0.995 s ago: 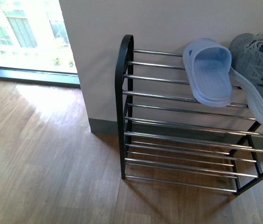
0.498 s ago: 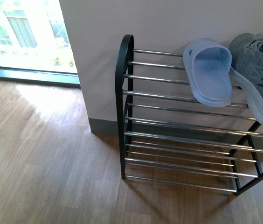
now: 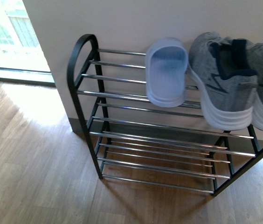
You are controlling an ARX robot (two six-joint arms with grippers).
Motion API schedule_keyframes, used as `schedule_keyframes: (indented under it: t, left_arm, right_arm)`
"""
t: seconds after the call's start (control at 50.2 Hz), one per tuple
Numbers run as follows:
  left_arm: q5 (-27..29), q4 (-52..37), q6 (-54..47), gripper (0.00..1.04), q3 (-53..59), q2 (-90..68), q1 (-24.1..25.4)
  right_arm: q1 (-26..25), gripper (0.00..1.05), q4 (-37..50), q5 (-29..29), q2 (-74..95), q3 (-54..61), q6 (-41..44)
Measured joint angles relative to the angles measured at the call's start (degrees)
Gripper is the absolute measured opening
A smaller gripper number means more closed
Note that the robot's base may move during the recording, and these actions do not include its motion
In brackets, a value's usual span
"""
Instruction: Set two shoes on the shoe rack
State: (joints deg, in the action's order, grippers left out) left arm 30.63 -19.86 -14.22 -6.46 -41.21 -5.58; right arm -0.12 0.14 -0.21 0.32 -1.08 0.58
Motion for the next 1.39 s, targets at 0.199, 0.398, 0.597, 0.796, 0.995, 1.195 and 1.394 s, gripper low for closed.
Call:
schedule_keyframes:
  t: [0.199, 0.398, 0.597, 0.796, 0.995, 1.195, 1.394]
  left_arm:
    - [-0.5, 0.0, 0.0, 0.02, 0.0, 0.0, -0.13]
    - [-10.67, 8.55, 6.91, 0.02, -2.01, 0.63, 2.34]
    - [-29.49, 18.91, 25.03, 0.02, -9.27, -7.13, 5.57]
    - [-34.21, 20.87, 26.71, 0.02, -20.87, -19.71, 3.98]
    - [-35.1, 23.54, 22.75, 0.02, -34.18, -33.14, 0.92]
    - [-34.91, 25.2, 16.76, 0.02, -47.36, -47.45, -3.61]
    - [-34.45, 26.84, 12.46, 0.02, -57.64, -58.75, -4.85]
  right_arm:
    - [0.07, 0.95, -0.17, 0.61, -0.04, 0.0, -0.15]
    - [0.09, 0.96, -0.17, 0.39, -0.04, 0.0, -0.15]
    - [0.09, 0.95, -0.17, 0.37, -0.04, 0.0, -0.15]
    - [0.09, 0.95, -0.17, 0.39, -0.04, 0.0, -0.15]
    - [0.09, 0.96, -0.17, 0.39, -0.04, 0.0, -0.15]
    - [0.09, 0.95, -0.17, 0.39, -0.04, 0.0, -0.15]
    - [0.09, 0.96, -0.17, 0.37, -0.04, 0.0, -0.15]
